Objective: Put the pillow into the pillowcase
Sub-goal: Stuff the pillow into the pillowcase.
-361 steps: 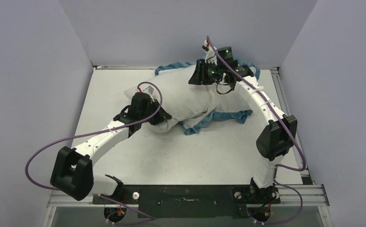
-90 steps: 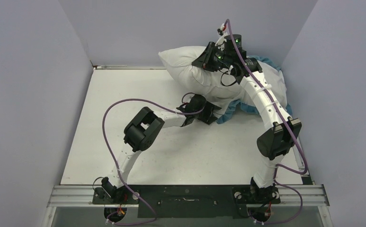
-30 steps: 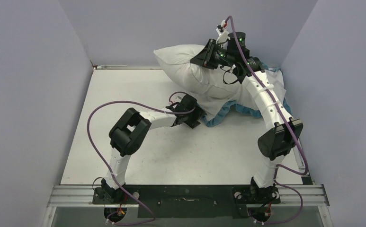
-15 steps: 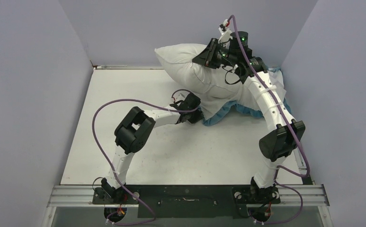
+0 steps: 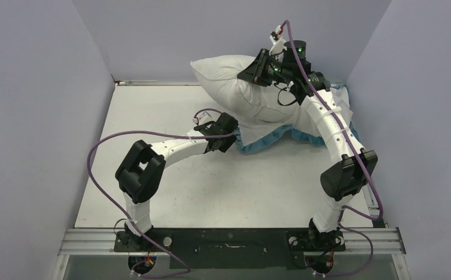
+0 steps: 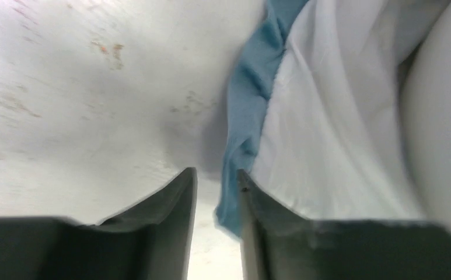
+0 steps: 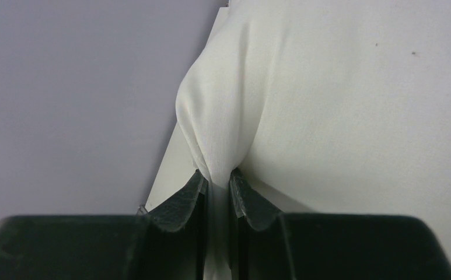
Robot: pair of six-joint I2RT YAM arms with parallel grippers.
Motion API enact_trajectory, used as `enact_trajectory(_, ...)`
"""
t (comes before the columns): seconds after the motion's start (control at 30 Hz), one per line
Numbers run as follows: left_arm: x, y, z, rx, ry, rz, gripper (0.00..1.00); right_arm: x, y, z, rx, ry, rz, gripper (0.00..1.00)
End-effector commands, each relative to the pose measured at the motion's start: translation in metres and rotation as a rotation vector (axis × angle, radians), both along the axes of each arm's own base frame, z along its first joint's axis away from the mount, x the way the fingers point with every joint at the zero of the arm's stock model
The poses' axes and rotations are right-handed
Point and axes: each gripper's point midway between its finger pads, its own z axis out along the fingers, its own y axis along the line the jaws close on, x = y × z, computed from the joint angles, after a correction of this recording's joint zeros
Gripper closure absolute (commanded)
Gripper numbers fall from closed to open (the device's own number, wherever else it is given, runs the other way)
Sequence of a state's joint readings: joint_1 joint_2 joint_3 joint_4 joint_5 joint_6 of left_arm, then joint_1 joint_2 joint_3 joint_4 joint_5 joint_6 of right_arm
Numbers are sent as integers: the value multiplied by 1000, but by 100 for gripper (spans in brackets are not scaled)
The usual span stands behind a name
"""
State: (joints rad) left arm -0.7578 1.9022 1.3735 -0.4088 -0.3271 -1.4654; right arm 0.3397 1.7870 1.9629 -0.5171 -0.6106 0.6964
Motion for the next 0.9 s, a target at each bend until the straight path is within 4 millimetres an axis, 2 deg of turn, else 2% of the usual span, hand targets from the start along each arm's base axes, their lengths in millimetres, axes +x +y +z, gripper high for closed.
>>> enact_trajectory(0.0,-7,34,-1,66,2,50,53,-15,-11,64,72,-174,-8,95)
enact_trajectory(0.03,-4,34,-1,55,-14,34,38,-15,-11,64,71,-174,-10,95)
enact_trajectory(0.07,-1,34,-1,33,-27,22,31,-15,-11,64,71,-174,-10,95)
enact_trajectory(0.1,3,31,-3,-1,-40,-6,29,-15,-11,64,70,-174,-10,95)
enact_trajectory(0.2,19,16,-3,-156,-75,-96,28,-15,-11,64,68,-174,-11,95)
enact_trajectory(0.3,31,10,-10,-229,-81,-133,29,-16,-11,64,68,-175,-11,95)
enact_trajectory(0.57,56,-8,-32,-242,-78,-163,29,-14,-13,62,60,-170,-17,95)
enact_trajectory(0.7,74,-39,-40,-321,-67,-205,22,-15,-13,60,51,-169,-17,95)
enact_trajectory(0.73,78,-45,-51,-330,-46,-205,21,-15,-14,60,48,-168,-19,95)
enact_trajectory(0.87,98,-67,-57,-360,-61,-196,21,-15,-15,60,40,-171,-22,95)
